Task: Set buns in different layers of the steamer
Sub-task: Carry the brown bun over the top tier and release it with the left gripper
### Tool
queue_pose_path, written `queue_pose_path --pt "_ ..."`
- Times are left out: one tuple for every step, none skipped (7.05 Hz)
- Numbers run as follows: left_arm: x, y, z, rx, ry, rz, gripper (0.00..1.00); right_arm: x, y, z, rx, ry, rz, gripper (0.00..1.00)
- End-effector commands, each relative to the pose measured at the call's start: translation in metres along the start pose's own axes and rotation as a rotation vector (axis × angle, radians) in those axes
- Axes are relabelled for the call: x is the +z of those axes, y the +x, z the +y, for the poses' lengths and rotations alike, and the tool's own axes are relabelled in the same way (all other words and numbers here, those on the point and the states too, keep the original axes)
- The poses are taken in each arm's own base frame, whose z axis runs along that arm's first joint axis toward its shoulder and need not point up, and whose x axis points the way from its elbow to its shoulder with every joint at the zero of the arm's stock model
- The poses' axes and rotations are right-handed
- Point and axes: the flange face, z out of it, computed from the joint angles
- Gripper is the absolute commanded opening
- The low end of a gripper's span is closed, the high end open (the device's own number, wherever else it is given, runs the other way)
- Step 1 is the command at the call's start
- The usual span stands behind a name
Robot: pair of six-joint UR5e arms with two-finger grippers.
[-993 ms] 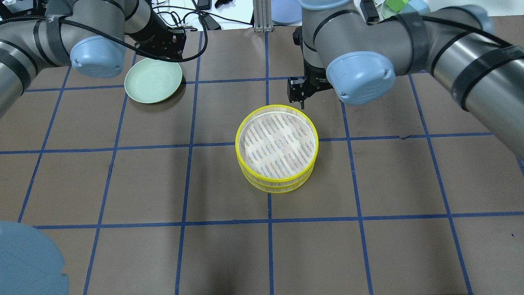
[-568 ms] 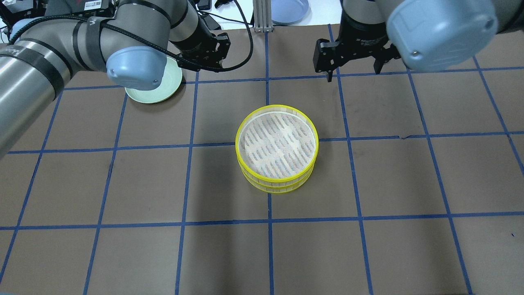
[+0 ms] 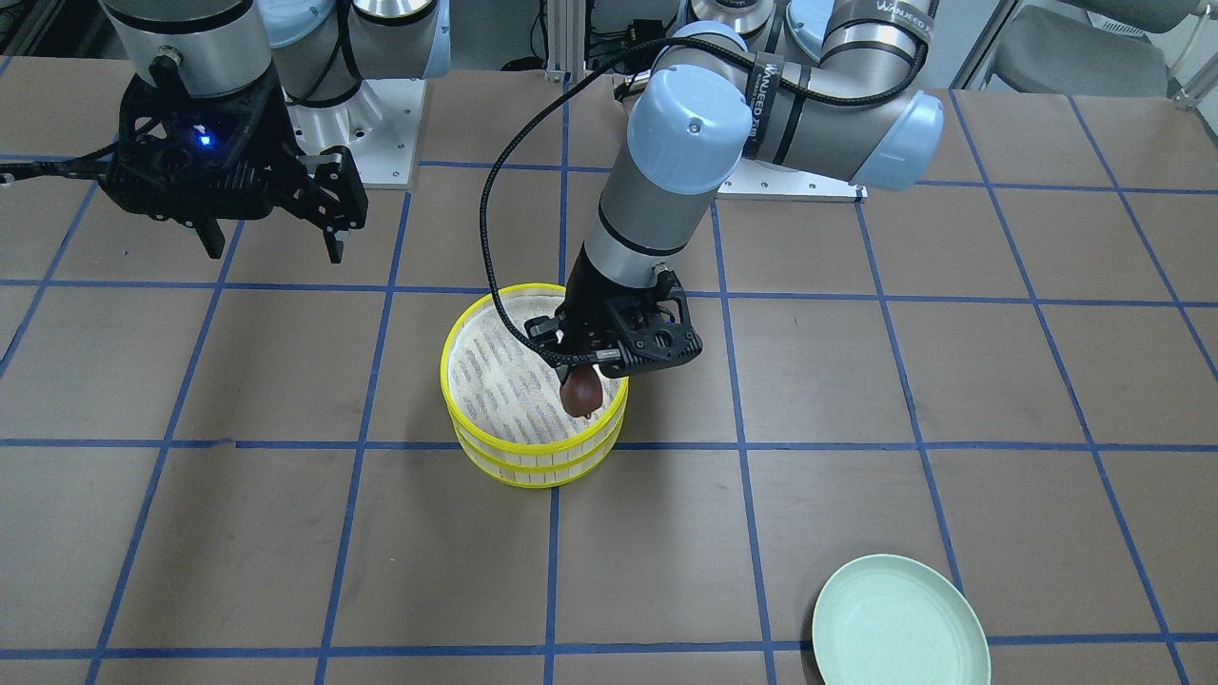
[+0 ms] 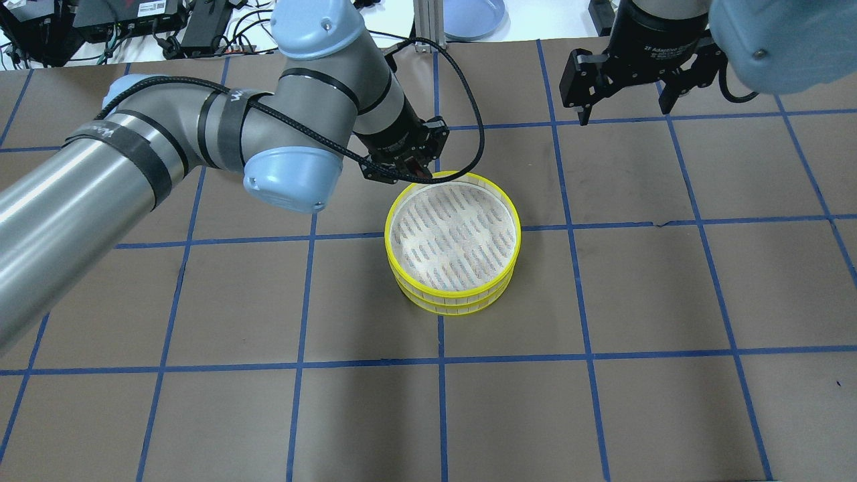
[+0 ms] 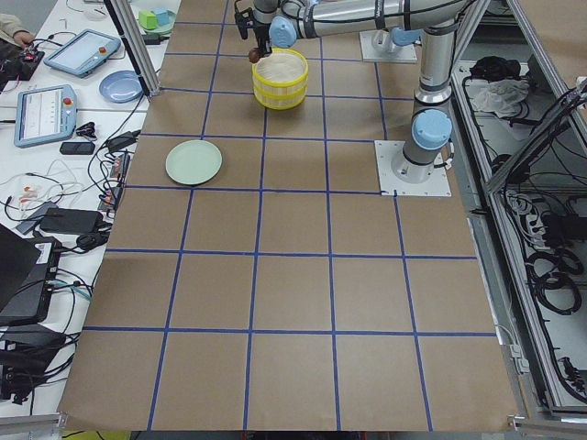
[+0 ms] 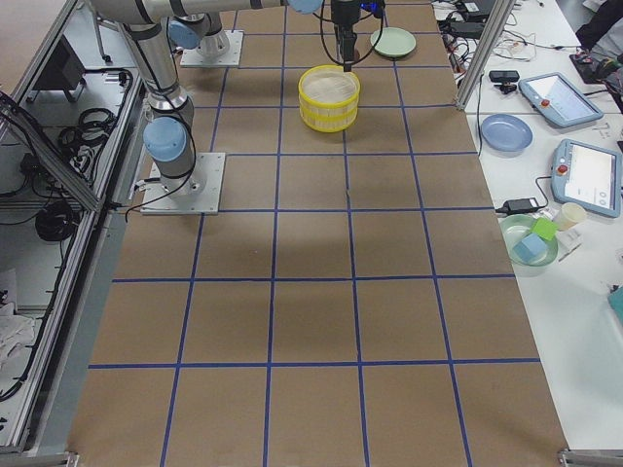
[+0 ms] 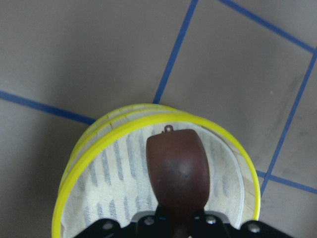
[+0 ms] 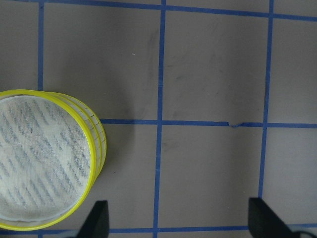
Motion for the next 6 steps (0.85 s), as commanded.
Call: queue_pose_path --pt "0.025 0.001 0.025 -0.074 -0.072 -0.009 0.00 0.002 0.000 0.000 -0.035 -0.002 -0.005 1.00" --pt "0.028 -0.001 0.026 -0.074 -0.077 -0.017 0.71 0.003 0.001 0.001 -0.035 -0.005 -0.004 1.00" --pt "0.027 -0.001 0.026 -0.084 -0.075 -0.018 1.00 0.004 0.002 0.000 -0.035 -0.006 -0.009 1.00" --pt "0.026 -0.001 0.027 -0.079 -0.074 -0.016 1.00 0.004 0.006 -0.001 -0.031 -0.006 -0.007 1.00" --pt "0.017 0.001 0.026 -0.067 -0.058 -0.009 1.00 0.004 0.006 -0.001 -0.030 -0.006 -0.007 1.00" --pt "0.012 0.004 0.025 -0.065 -0.051 0.007 1.00 0.004 0.006 -0.001 -0.038 -0.006 -0.007 1.00"
